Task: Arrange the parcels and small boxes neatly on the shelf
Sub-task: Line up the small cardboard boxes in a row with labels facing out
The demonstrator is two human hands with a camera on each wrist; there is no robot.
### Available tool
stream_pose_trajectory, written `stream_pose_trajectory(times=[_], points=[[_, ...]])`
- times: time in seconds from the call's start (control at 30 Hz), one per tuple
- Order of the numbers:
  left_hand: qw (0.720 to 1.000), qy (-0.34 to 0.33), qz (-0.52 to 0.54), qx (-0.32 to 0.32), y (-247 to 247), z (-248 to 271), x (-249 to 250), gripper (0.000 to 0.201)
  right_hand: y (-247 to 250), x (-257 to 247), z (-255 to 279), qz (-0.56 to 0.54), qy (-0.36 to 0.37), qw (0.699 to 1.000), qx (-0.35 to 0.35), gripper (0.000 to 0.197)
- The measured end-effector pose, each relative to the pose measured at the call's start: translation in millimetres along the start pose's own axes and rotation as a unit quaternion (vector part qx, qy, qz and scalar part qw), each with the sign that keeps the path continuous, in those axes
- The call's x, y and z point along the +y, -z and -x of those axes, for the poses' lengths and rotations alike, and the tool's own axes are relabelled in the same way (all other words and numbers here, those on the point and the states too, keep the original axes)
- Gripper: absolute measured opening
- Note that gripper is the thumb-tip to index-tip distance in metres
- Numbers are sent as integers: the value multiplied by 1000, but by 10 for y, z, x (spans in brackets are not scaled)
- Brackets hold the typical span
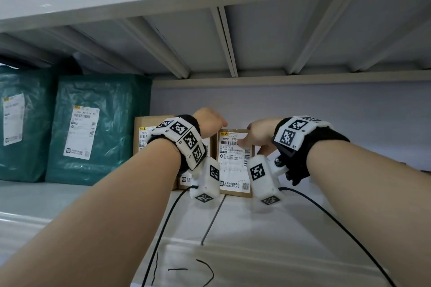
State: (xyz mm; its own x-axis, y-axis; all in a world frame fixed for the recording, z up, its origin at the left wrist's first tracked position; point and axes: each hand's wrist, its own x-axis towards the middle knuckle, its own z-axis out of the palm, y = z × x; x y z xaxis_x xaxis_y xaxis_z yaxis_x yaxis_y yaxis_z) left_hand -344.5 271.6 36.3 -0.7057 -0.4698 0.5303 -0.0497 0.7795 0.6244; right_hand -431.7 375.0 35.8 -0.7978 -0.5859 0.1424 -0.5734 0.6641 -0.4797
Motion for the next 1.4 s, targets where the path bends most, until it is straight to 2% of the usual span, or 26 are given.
stream_pose_trajectory(times=[0.2,0.33,0.43,0.53,0.6,0.73,0.83,0.9,0.97,1.03,1.13,1.2,1.4], points=[[1000,5,16,-7,-23,-2,-2,34,2,-77,-26,16,5,1000,25,37],[994,39,101,2,-32,30,16,38,13,-90,-32,2,6,1000,17,37],[997,17,68,13,-47,66,25,42,11,-95,3,-7,0,1000,7,38],[994,33,101,10,-42,29,25,35,-2,-96,57,-7,-2,1000,1,39],[996,25,87,9,-52,40,33,33,-3,-92,89,-11,2,1000,2,40],[998,16,66,16,-67,36,47,32,15,-62,202,13,22,999,24,55],[994,30,98,37,-86,27,63,36,44,-32,238,30,29,998,39,62],[995,1,91,35,-104,24,99,40,76,3,255,25,31,998,41,62],[993,17,108,36,-128,32,170,36,108,38,266,28,37,998,35,62],[996,-6,72,53,-173,21,214,32,152,84,293,31,38,998,28,63],[997,-25,61,41,-248,-1,355,31,252,195,321,31,36,998,29,69],[996,-37,65,41,-322,9,492,31,342,316,372,57,37,997,45,71],[993,-60,97,26,-651,29,876,32,597,689,570,122,19,987,101,63]])
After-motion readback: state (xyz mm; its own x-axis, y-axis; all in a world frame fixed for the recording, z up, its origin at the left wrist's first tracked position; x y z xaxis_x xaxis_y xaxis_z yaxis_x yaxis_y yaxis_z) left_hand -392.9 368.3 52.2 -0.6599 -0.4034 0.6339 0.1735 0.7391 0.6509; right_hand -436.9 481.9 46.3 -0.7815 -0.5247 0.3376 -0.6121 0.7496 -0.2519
